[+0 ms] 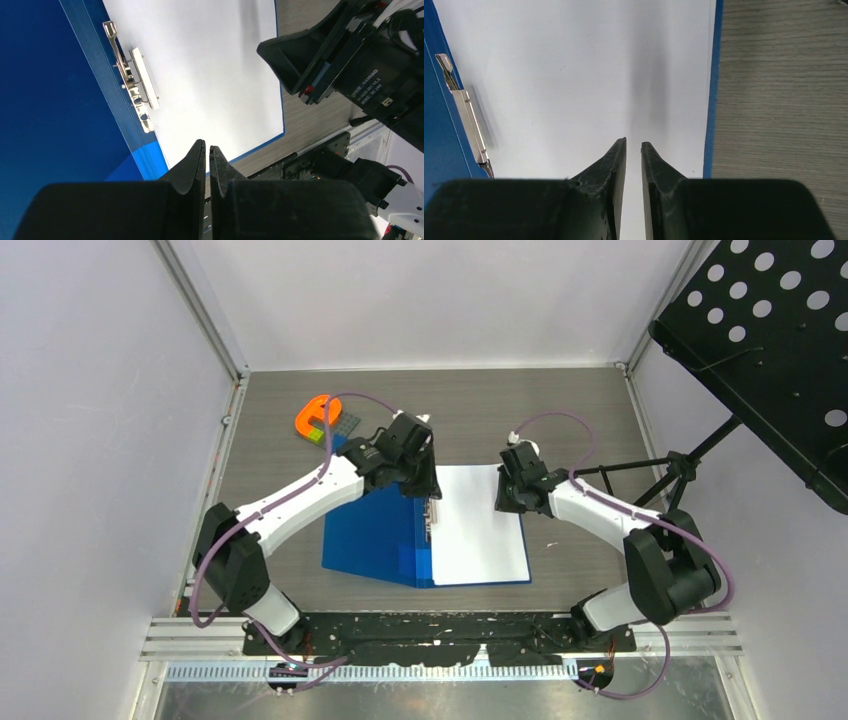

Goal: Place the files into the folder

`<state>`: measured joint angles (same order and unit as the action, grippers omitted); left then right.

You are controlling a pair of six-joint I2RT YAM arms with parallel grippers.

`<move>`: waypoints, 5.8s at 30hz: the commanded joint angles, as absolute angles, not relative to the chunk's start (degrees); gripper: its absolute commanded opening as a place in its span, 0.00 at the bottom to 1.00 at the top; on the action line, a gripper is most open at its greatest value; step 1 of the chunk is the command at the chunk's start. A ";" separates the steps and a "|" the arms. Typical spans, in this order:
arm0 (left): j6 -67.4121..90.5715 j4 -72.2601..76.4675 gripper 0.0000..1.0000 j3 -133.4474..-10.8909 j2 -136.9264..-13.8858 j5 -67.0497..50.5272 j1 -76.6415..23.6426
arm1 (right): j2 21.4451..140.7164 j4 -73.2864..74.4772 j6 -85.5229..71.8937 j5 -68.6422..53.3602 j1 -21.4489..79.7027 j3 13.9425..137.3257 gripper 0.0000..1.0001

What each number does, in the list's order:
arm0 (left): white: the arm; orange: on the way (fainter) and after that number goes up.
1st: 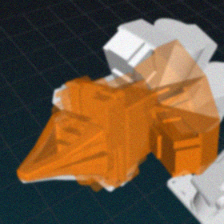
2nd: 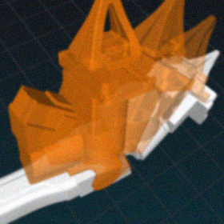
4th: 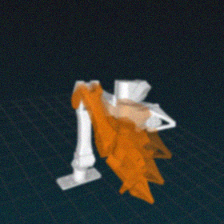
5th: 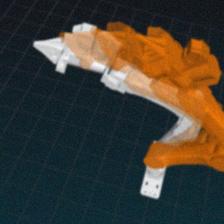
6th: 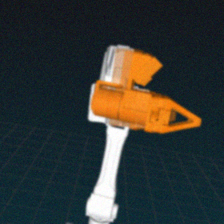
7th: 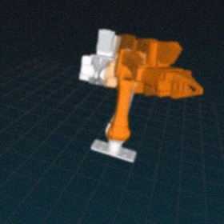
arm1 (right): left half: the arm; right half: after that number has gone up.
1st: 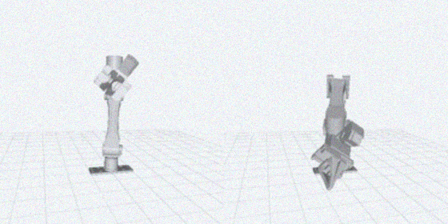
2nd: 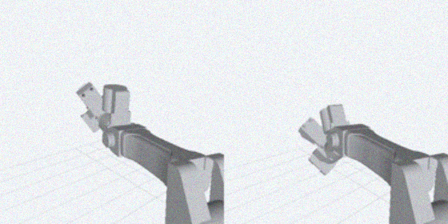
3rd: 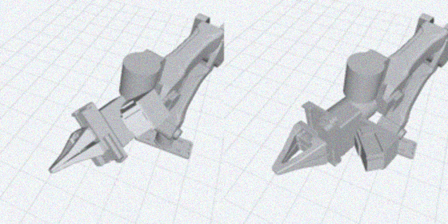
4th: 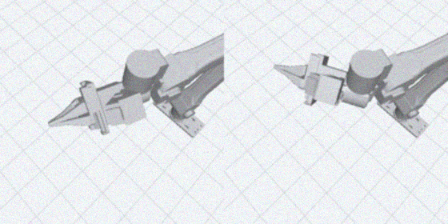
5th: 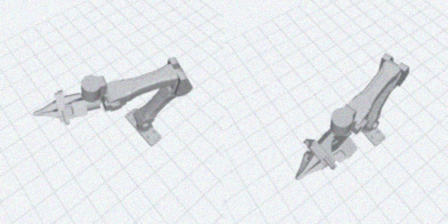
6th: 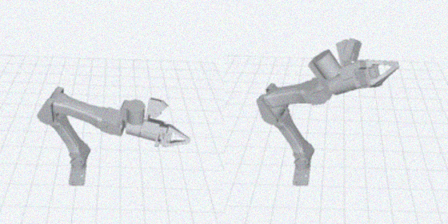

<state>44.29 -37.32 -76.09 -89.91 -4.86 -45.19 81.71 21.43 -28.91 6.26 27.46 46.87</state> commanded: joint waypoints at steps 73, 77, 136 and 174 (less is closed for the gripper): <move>37.81 -35.27 0.44 -88.24 -114.44 -8.94 -32.40 | 82.47 10.45 -31.34 7.38 26.59 35.58 0.44; 37.62 -33.80 0.44 -87.76 -115.58 -10.37 -32.23 | 82.54 10.54 -31.48 7.30 26.62 35.54 0.44; 37.76 -26.27 0.38 -81.10 -111.06 -19.96 -31.69 | 81.16 12.73 -32.08 7.29 26.97 37.10 0.44; 33.18 -31.62 0.28 -84.62 -112.07 -12.80 -30.85 | 83.54 19.66 -30.25 7.12 32.18 51.40 0.45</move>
